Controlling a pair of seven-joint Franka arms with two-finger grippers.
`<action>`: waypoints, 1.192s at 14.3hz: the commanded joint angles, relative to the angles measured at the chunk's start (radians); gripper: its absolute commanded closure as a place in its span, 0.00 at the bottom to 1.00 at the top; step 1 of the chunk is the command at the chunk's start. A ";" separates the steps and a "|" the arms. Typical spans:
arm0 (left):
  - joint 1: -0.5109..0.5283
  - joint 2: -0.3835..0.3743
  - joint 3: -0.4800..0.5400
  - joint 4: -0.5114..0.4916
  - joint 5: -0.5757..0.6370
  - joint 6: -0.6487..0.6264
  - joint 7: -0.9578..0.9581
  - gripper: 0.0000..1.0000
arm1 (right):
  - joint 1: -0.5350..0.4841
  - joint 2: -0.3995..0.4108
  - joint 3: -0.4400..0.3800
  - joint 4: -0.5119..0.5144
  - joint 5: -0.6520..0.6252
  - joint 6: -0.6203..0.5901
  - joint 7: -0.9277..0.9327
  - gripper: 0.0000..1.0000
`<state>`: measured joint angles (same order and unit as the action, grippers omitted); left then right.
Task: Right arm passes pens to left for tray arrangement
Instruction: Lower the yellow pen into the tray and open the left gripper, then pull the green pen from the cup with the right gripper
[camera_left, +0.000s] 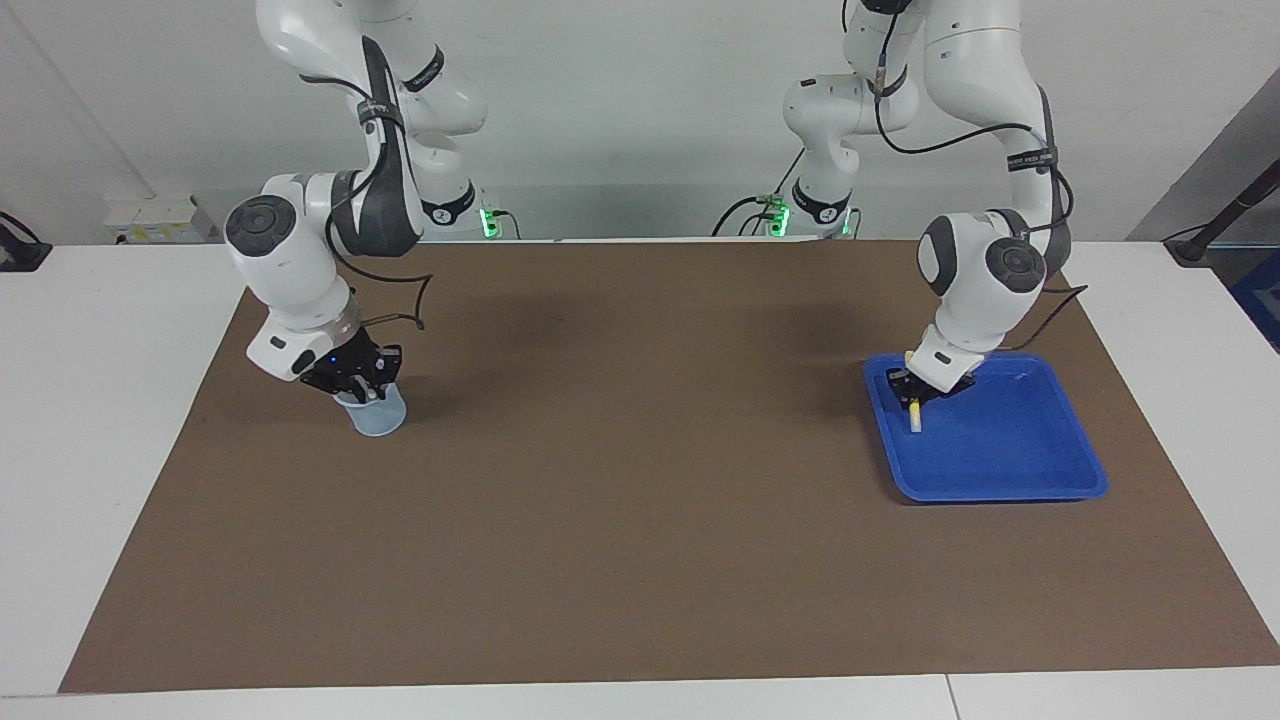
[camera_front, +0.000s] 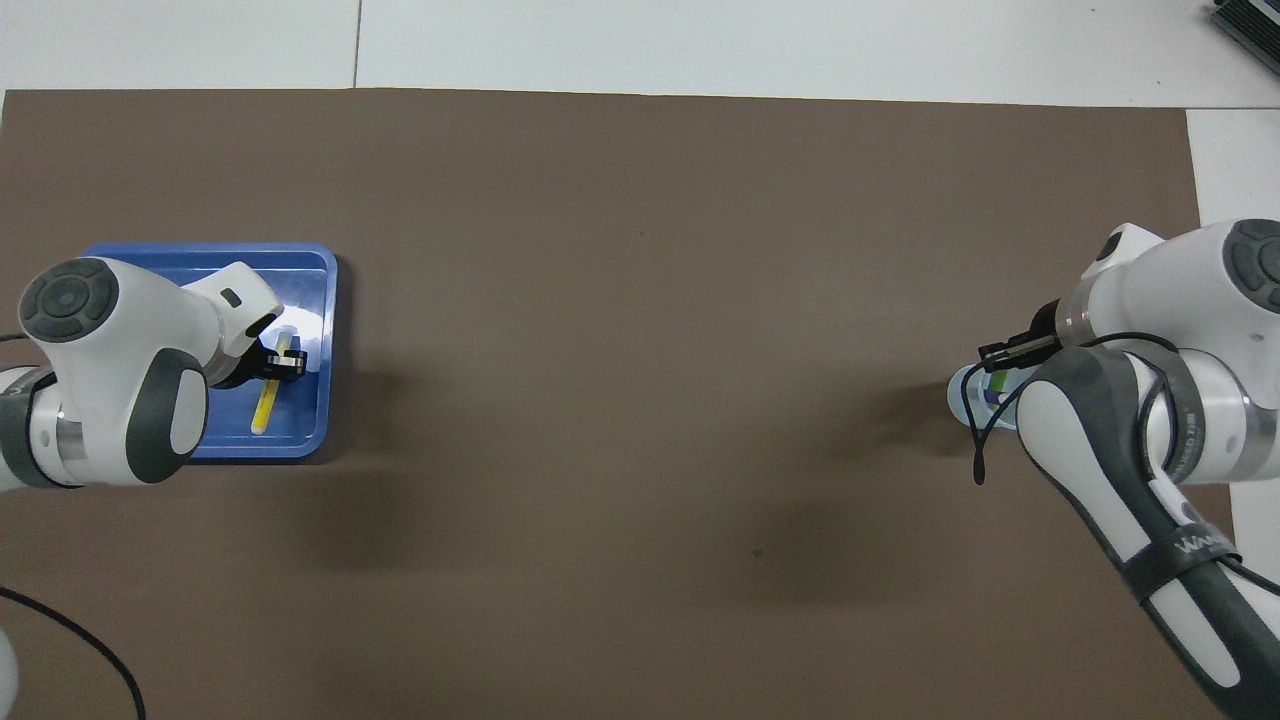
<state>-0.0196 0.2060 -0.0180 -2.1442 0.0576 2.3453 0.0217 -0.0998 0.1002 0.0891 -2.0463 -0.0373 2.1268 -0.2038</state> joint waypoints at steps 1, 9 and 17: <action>0.012 0.029 -0.008 0.004 0.019 0.031 0.007 1.00 | -0.024 -0.004 0.014 -0.014 -0.004 -0.021 0.015 1.00; 0.010 0.047 -0.010 0.013 0.073 0.049 0.046 0.50 | -0.027 -0.004 0.011 0.070 -0.036 -0.105 -0.138 1.00; 0.010 0.046 -0.011 0.039 0.067 0.023 0.043 0.25 | 0.012 -0.022 0.018 0.286 -0.082 -0.343 -0.163 1.00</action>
<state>-0.0177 0.2341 -0.0224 -2.1333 0.1157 2.3803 0.0560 -0.0919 0.0843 0.1009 -1.8171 -0.1025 1.8433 -0.3480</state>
